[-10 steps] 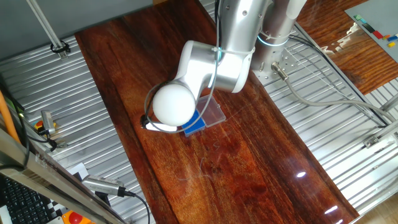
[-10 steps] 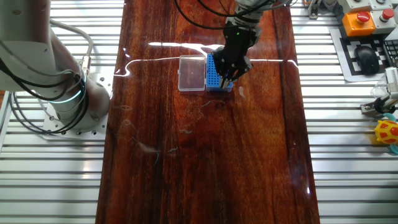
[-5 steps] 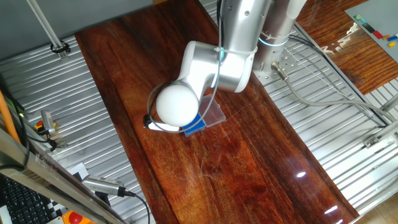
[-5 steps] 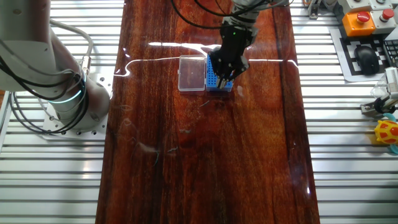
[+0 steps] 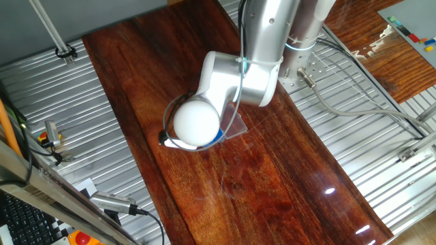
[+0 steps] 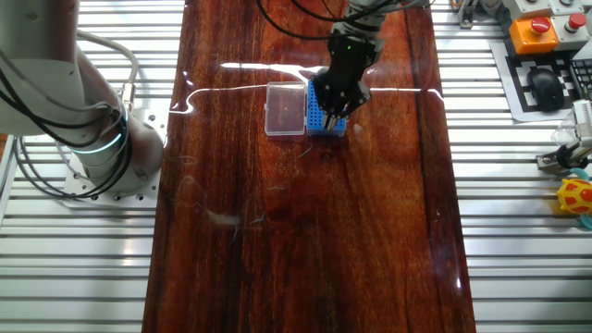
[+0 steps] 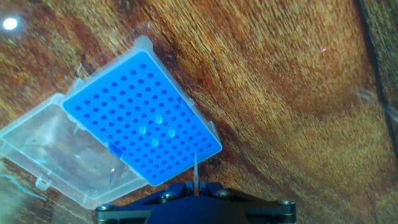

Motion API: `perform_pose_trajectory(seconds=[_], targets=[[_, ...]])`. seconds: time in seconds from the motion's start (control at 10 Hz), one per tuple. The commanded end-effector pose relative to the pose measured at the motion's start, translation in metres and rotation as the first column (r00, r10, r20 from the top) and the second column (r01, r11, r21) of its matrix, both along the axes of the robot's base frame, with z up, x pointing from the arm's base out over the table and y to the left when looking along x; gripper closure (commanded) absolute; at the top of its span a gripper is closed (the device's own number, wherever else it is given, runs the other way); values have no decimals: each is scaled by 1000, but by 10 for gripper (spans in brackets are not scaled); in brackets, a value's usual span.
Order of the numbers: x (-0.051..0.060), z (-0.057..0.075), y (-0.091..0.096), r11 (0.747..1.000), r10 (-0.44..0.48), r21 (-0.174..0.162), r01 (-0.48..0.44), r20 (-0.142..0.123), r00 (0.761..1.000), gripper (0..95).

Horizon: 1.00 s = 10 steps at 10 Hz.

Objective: Insert a small pipette tip into the holder for small pipette tips

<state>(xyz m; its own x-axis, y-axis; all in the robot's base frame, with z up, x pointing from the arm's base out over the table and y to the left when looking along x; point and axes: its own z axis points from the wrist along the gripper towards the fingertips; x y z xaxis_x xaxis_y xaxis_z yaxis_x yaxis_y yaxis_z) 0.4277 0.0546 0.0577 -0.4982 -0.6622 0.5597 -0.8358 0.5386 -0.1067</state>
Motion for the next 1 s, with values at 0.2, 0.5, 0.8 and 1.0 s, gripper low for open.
perform_pose_trajectory(seconds=[0.2,0.5,0.8,1.0], targets=[[0,1,0,1000,11,-10,-11,-5,1000,950],[-1,2,0,1000,24,-16,-24,-13,1000,950],[-3,4,-1,999,37,-23,-37,-22,999,950],[-5,3,-2,999,40,-28,-40,-24,999,950]])
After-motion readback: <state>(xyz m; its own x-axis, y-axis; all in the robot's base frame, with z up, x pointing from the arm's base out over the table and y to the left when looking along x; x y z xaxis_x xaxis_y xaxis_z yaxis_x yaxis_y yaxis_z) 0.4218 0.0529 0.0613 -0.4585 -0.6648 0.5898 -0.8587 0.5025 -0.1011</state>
